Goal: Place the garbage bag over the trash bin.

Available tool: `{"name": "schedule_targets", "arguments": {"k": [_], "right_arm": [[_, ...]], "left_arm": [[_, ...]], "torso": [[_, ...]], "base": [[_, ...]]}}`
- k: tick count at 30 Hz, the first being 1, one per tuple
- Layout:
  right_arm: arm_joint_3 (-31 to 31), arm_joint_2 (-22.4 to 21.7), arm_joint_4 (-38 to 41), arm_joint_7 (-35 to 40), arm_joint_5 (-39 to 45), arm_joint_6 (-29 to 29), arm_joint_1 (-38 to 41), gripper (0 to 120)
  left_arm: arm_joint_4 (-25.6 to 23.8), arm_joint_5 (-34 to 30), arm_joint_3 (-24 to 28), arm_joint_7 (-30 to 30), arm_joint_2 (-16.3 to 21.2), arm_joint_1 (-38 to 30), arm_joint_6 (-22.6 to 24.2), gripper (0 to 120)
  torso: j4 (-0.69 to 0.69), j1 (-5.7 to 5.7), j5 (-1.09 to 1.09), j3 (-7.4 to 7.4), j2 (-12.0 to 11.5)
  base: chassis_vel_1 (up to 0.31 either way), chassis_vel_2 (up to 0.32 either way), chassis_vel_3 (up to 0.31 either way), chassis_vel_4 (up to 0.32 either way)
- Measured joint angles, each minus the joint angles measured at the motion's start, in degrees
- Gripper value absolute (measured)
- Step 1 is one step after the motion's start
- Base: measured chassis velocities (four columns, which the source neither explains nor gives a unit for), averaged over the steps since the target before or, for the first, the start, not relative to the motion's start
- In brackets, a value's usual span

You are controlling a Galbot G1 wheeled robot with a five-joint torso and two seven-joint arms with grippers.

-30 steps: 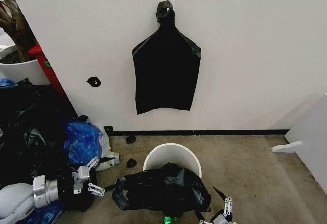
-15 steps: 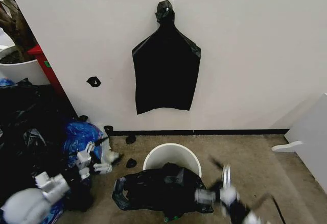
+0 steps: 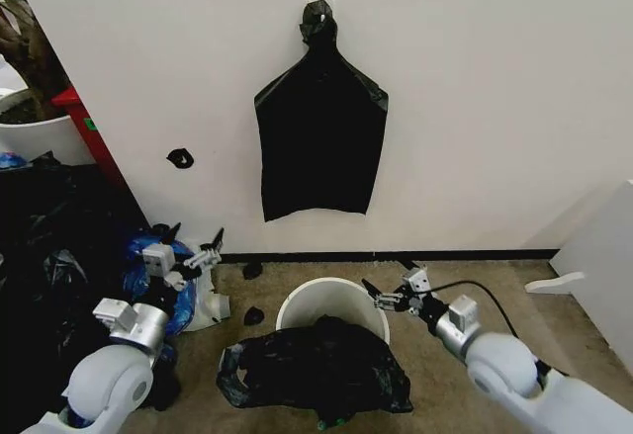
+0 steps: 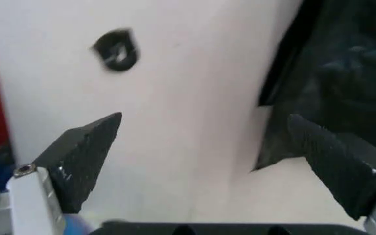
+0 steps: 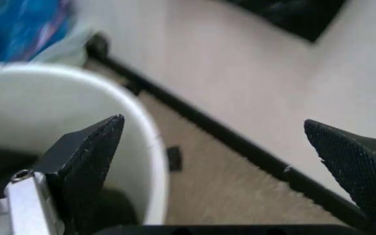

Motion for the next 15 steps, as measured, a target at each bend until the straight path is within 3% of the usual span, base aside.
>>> {"name": "schedule_targets", "arguments": {"k": [6, 12, 15], "right_arm": [[-3.7, 0.7, -3.02, -4.44, -0.5, -2.85, 4.04, 100], [-6.89, 5.07, -6.43, -6.53, -1.3, -4.96, 7.62, 100], [-8.02, 8.51, -8.25, -2.88, -3.95, -9.3, 9.05, 90]], "left_arm": [[0.77, 1.45, 0.27, -1.96, -1.18, 0.51, 0.53, 100], [0.74, 2.08, 0.06, -3.53, -1.42, 1.18, 1.28, 100], [0.67, 2.86, 0.03, -4.22, -1.92, 1.94, 1.36, 100]], "torso": [[-0.06, 0.0, -0.01, 0.0, 0.0], [-0.02, 0.0, 0.0, 0.0, 0.0], [-0.05, 0.0, 0.0, 0.0, 0.0]], "base": [[0.0, 0.0, 0.0, 0.0], [0.0, 0.0, 0.0, 0.0], [0.0, 0.0, 0.0, 0.0]]}}
